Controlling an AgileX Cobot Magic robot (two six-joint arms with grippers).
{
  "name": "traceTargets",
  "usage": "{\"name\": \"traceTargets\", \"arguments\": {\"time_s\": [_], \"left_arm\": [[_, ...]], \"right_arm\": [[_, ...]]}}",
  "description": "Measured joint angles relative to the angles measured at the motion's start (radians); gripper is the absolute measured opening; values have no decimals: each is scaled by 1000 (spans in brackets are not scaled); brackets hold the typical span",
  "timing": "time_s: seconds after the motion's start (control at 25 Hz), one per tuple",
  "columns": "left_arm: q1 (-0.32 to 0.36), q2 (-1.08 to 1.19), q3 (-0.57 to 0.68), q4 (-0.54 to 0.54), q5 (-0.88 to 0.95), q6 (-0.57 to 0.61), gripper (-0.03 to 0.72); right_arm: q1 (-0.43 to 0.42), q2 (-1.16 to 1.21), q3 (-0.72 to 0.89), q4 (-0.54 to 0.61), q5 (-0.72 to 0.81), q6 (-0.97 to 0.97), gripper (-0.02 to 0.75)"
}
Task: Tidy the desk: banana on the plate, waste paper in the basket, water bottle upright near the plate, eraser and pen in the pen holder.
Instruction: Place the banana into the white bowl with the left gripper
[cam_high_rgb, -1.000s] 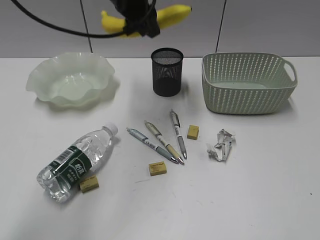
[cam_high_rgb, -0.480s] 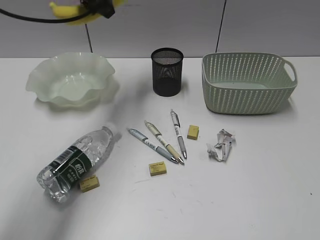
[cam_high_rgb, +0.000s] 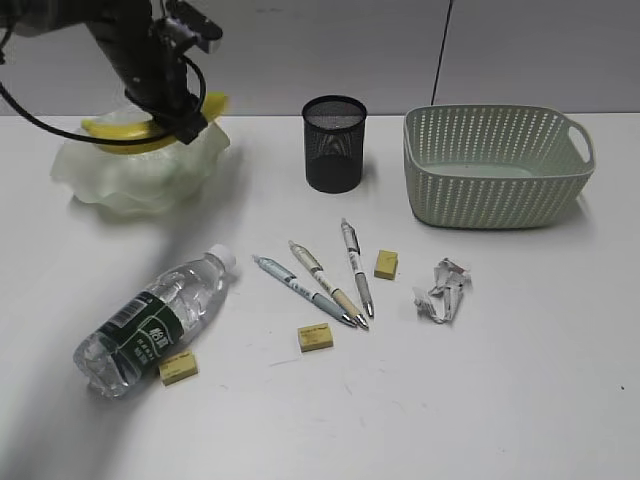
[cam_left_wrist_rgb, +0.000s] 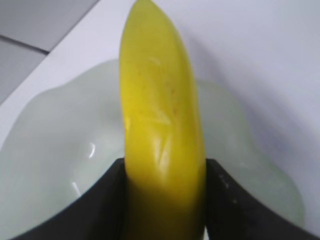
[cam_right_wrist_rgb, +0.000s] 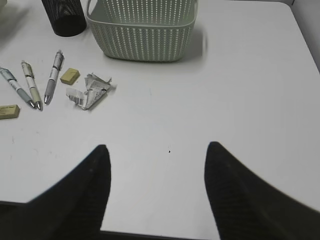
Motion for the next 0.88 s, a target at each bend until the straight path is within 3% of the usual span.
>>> {"name": "traceTargets", "arguments": {"time_s": [0.32, 0.56, 0.88], "left_arm": [[1, 47, 0, 63, 11, -126, 333], [1, 45, 0, 82, 103, -137, 515], [1, -113, 1, 63, 135, -166, 542]], "right_arm": [[0, 0, 0, 0, 1, 0, 475], [0, 0, 0, 0, 1, 0, 474], [0, 0, 0, 0, 1, 0, 474]]}}
